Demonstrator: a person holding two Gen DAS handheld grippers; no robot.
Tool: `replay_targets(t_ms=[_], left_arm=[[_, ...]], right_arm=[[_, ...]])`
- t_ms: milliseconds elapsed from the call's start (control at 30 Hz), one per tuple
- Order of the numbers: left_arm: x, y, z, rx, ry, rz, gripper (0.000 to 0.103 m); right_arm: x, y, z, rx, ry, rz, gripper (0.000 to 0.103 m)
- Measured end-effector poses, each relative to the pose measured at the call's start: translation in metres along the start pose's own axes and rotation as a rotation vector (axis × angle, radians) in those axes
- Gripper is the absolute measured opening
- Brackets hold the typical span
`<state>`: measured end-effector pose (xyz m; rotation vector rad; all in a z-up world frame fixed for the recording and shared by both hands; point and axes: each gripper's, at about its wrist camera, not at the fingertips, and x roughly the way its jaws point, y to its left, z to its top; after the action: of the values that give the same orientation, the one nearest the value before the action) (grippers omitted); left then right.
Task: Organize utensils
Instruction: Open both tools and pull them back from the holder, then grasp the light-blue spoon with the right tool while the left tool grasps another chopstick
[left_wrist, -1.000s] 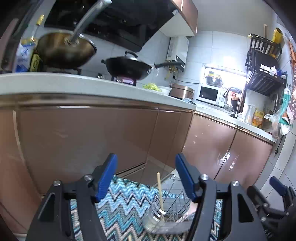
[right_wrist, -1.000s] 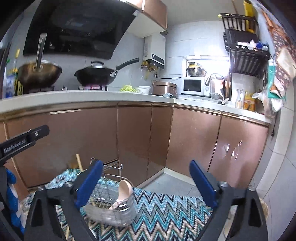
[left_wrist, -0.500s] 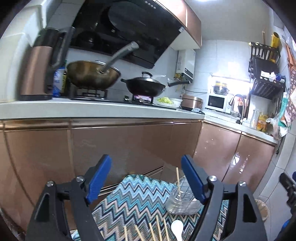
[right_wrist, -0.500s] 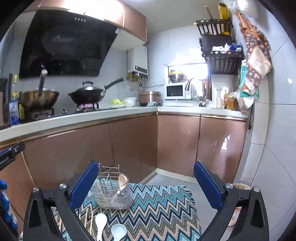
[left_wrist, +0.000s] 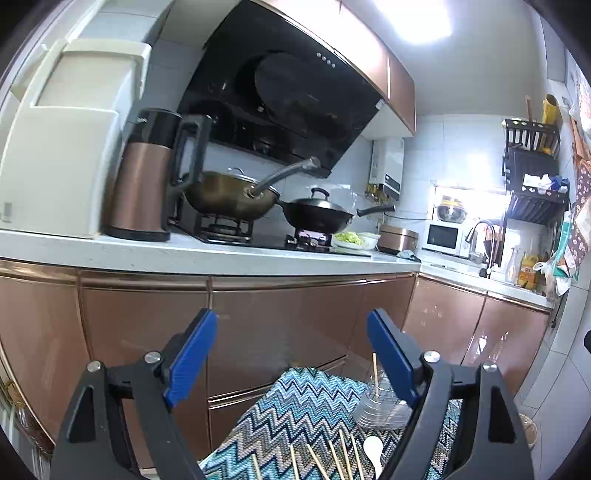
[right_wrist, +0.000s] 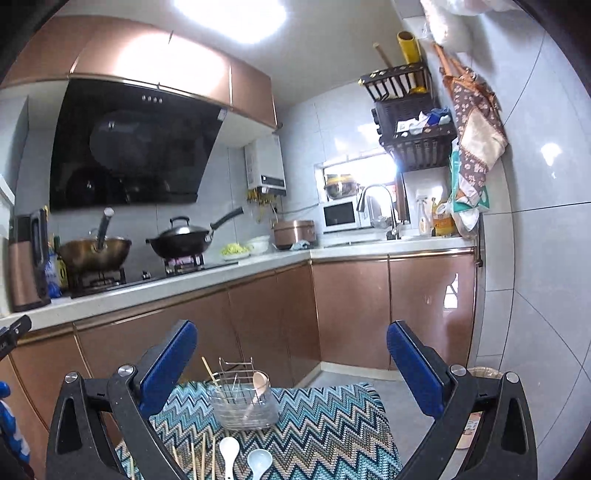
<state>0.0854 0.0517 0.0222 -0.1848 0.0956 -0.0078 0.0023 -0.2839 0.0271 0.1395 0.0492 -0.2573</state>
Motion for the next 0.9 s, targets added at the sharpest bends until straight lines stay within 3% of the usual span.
replay_targets(t_ms=[233, 467, 633, 900], left_arm=[[-0.018, 0.02, 0.005, -0.03, -0.016, 0.027, 0.084], [-0.013, 0.03, 0.001, -0.052, 0.033, 0.028, 0.084], [0.004, 0.027, -0.013, -0.06, 0.136, -0.019, 0.084], [0.06, 0.005, -0.056, -0.08, 0.391, -0.152, 0.084]], right_arm=[[-0.025, 0.002, 0.005, 0.003, -0.054, 0.021, 0.103], [-0.031, -0.001, 0.0, 0.001, -0.096, 0.023, 0.103], [-0.016, -0.003, -0.01, 0.016, 0.015, 0.063, 0.103], [0.042, -0.009, -0.051, 0.026, 0.273, 0.115, 0.103]])
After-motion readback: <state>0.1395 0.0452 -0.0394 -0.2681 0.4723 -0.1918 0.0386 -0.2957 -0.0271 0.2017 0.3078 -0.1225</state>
